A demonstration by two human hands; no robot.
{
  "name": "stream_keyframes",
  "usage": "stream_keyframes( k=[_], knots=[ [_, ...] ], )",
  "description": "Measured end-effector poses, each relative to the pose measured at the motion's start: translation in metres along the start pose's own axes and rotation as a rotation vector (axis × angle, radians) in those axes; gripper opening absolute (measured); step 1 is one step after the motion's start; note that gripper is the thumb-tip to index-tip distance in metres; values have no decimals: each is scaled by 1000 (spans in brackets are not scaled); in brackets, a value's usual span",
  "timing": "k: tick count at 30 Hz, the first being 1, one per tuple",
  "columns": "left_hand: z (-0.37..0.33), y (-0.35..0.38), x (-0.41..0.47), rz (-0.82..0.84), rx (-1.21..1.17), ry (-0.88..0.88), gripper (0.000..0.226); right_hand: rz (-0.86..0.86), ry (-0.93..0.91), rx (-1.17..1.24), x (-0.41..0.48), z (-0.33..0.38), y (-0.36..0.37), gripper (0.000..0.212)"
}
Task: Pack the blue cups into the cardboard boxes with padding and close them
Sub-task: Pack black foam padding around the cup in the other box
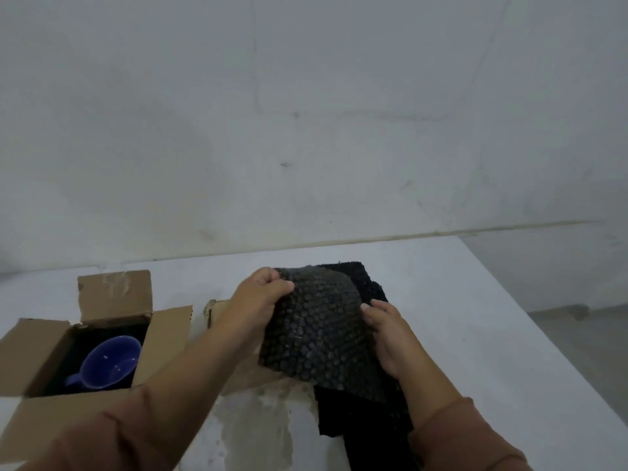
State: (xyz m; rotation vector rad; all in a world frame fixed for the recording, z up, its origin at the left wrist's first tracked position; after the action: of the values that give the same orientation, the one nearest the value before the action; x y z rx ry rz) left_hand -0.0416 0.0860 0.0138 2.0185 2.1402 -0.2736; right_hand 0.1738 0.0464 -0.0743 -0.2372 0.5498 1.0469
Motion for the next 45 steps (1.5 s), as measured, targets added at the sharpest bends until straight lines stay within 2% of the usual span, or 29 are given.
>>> stream_keyframes(
  k=[2,5,7,10,12,14,16,20,23,25,28,29,31,33,35,37,38,40,42,45],
  knots=[
    [-10,-32,2,-36,5,8,32,131,43,156,-12,9,29,50],
    [-18,-88,6,-152,47,31,30,236,-10,231,-34,31,66,58],
    [-20,-125,8,-227,42,34,30,324,-57,224,-48,44,90,64],
    [-24,-178,7,-356,37,74,23,471,-98,75,-72,55,127,77],
    [-32,-203,1,-391,12,102,21,437,-172,-103,-83,61,146,77],
    [-37,-218,-3,-330,-2,126,37,340,-337,-297,-93,71,162,68],
    [-41,-233,-8,-275,50,134,43,269,-511,-437,-104,80,179,54],
    [-50,-261,-17,-261,200,162,26,101,-852,-698,-132,102,210,23],
    [-71,-284,-23,-368,513,311,15,63,-999,-688,-156,118,230,27],
    [-83,-286,-24,-329,766,427,17,157,-999,-636,-175,122,247,24],
    [-78,-262,-24,-23,836,380,51,330,-981,-676,-197,120,279,14],
    [-78,-254,-25,29,846,374,48,364,-990,-693,-204,120,289,12],
    [-85,-250,-21,21,838,396,21,357,-1039,-655,-211,125,302,9],
    [-88,-263,-15,-57,631,347,15,233,-1035,-524,-199,129,300,19],
    [-80,-277,-9,-75,290,206,13,167,-817,-387,-175,114,289,54],
    [-68,-281,-5,-21,-1,59,16,304,-504,-329,-155,75,293,79],
    [-62,-283,-3,-2,-88,13,19,423,-383,-324,-152,53,300,79],
    [-53,-286,1,27,-150,-35,23,604,-251,-282,-157,25,316,52],
    [-46,-292,3,34,-153,-49,24,591,-266,-245,-158,19,324,19],
    [-37,-299,3,83,-109,-49,24,528,-333,-201,-154,27,327,19]
  ],
)
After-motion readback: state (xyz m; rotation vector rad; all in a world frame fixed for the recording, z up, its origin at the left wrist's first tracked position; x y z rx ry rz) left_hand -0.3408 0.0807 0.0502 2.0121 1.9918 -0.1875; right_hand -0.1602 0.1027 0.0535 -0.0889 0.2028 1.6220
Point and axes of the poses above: each hand's wrist, its own x-axis towards the middle knuckle, its own y-axis out of the palm, z = x × y, the point moved 8 cm from there along x, towards the middle knuckle, and after that the axes turned 10 degrees about -z, right-handed, at the moved point
